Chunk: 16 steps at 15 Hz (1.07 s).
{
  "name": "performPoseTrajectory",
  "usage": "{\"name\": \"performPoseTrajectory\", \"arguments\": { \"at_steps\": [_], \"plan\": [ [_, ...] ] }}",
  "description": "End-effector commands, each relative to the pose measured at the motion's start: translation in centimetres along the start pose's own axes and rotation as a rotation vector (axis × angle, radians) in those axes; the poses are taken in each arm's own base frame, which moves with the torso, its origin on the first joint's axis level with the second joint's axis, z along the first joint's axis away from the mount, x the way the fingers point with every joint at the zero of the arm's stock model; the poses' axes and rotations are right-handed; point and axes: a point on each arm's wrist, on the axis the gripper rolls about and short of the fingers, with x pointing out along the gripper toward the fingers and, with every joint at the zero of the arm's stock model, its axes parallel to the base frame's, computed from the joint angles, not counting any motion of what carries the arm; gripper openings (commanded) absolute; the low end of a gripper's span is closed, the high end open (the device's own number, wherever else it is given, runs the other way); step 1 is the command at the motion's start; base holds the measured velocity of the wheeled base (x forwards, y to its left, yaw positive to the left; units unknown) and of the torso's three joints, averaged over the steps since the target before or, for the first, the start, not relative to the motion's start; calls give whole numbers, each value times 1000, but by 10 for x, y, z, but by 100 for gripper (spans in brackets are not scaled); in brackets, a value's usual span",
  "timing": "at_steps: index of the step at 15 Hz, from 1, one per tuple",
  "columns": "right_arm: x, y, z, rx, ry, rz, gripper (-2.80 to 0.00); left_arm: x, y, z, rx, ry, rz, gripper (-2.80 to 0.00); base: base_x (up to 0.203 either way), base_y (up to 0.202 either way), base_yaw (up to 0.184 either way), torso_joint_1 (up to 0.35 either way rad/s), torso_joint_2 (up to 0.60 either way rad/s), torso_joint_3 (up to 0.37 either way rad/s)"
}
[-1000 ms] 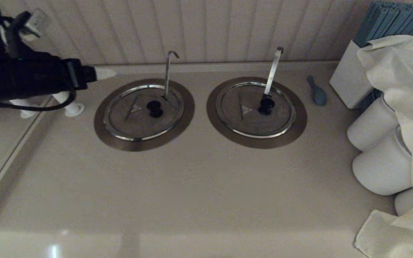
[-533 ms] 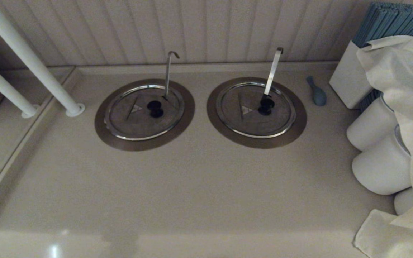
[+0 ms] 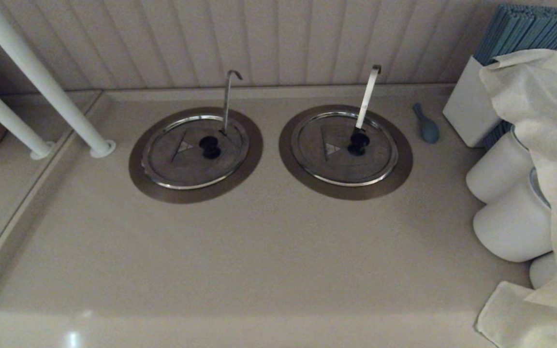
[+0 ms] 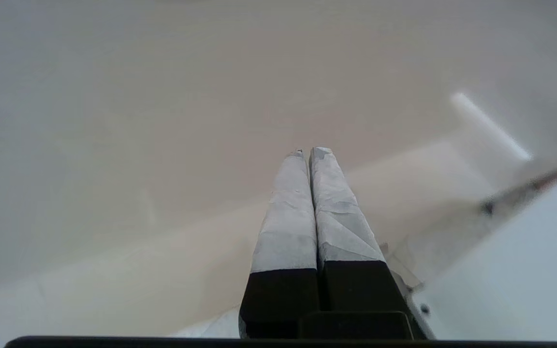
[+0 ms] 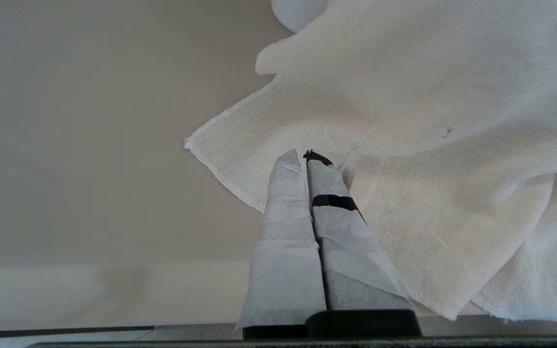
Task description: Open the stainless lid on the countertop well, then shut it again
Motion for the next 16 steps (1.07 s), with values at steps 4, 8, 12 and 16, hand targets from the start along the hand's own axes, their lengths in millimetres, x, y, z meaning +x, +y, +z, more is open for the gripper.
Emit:
{"name": "performPoseTrajectory", "arguments": {
  "at_steps": [4, 8, 12, 16],
  "plan": [
    [0, 0, 0, 0, 1, 0, -280, -17, -5, -28, 75, -81, -62, -280, 0, 0, 0, 0, 0, 0],
    [0, 0, 0, 0, 0, -1, -280, 3, 6, -77, 120, -129, 208, -280, 0, 0, 0, 0, 0, 0],
    [0, 0, 0, -2, 1, -1, -280, 42, 25, -117, 174, -154, 413, -280, 0, 0, 0, 0, 0, 0],
    [0, 0, 0, -3, 0, -1, -280, 41, 24, -117, 94, -143, 395, -280, 0, 0, 0, 0, 0, 0]
  ]
}}
